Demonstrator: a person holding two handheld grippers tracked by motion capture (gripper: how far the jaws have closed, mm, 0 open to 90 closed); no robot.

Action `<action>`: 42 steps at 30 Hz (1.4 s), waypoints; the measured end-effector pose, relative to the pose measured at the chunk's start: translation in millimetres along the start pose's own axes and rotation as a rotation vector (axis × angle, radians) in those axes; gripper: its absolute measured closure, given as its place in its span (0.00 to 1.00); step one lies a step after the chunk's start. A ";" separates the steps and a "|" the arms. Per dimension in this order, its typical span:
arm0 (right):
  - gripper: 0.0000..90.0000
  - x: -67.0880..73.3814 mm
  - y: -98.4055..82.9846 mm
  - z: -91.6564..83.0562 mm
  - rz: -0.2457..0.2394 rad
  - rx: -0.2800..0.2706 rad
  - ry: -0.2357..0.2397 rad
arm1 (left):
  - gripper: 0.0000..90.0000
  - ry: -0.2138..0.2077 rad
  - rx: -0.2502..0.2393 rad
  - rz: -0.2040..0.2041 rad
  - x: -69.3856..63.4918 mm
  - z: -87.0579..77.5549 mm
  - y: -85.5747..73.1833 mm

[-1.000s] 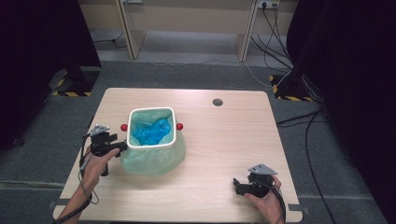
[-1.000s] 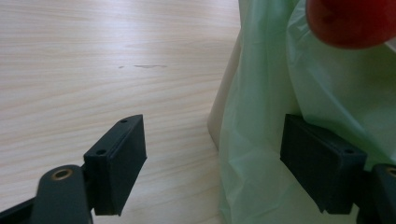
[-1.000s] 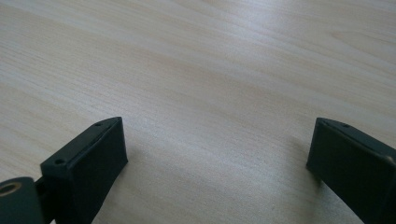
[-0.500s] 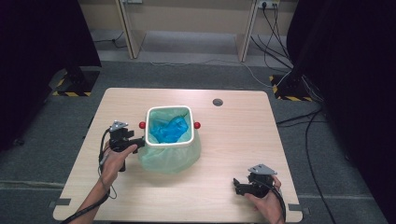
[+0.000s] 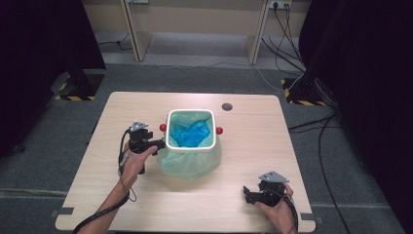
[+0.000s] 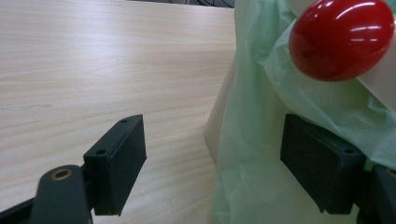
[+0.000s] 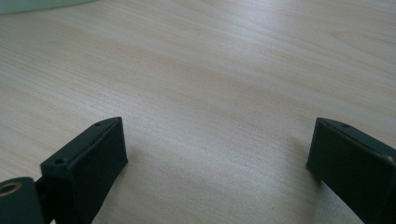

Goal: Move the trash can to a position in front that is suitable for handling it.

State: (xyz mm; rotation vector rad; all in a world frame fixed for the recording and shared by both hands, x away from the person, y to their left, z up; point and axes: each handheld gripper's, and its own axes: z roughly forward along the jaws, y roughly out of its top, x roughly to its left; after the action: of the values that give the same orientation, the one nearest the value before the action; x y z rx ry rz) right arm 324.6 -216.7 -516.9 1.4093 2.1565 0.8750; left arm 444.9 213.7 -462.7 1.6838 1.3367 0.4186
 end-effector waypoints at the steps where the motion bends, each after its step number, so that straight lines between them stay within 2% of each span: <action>1: 0.05 -0.1 0.0 0.0 -0.001 0.000 0.000 | 0.24 -0.001 0.002 -0.001 -1.0 1.8 1.0; 9: 0.05 0.0 0.0 -0.1 0.001 0.000 0.001 | 0.24 -0.006 0.008 -0.002 -7.6 13.3 6.8; 20: 0.05 -0.2 -0.2 -0.1 -0.003 -0.001 0.002 | 0.23 -0.013 0.008 -0.004 -4.5 9.1 3.4; 31: 0.05 -0.2 -0.3 -0.1 -0.005 -0.002 0.002 | 0.23 -0.027 0.002 0.001 2.4 -9.5 -3.8; 42: 0.05 -0.1 -0.3 -0.2 -0.003 -0.001 0.002 | 0.22 -0.042 -0.011 0.009 2.9 -24.4 -10.0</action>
State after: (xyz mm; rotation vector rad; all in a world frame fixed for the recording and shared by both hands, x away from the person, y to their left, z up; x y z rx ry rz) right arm 324.3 -217.0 -516.9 1.4049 2.1593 0.8768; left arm 422.3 227.0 -458.8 1.6817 1.2945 0.3928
